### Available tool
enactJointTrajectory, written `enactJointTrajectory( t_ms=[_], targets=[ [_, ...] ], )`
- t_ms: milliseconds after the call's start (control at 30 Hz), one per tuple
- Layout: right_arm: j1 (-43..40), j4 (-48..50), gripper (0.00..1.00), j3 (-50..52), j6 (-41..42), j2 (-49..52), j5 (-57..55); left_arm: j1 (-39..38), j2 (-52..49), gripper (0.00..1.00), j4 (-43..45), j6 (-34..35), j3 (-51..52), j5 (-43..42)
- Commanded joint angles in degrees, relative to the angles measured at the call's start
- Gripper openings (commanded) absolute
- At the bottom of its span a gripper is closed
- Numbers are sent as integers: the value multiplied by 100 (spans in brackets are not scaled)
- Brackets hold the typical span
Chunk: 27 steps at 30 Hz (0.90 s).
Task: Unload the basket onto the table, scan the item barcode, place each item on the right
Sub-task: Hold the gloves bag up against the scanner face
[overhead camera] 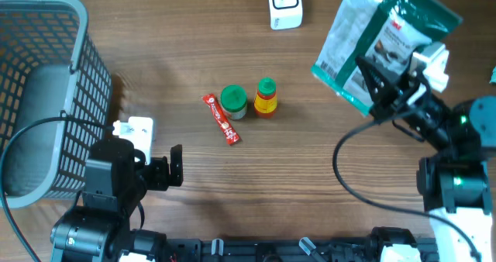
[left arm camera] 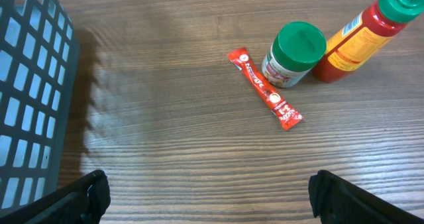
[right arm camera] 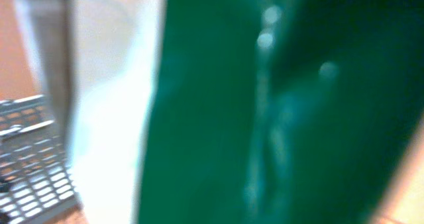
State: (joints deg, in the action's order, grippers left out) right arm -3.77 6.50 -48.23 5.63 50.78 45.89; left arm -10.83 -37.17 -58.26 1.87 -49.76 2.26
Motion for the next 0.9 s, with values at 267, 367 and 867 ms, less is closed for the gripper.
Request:
enactJointTrajectory(
  t_ms=[267,367,867],
  targets=[
    [1213,-264,5,-1250,-1423,1486,-2249,-31,31,100,15,52,33,-26],
    [1744,-304,5,-1513,-2138,1958,-3536,-31,31,100,15,52,33,-26],
    [2155,470,5,-3056,-3423,5128,-4697,-31,31,100,15,55,33,-26]
  ],
)
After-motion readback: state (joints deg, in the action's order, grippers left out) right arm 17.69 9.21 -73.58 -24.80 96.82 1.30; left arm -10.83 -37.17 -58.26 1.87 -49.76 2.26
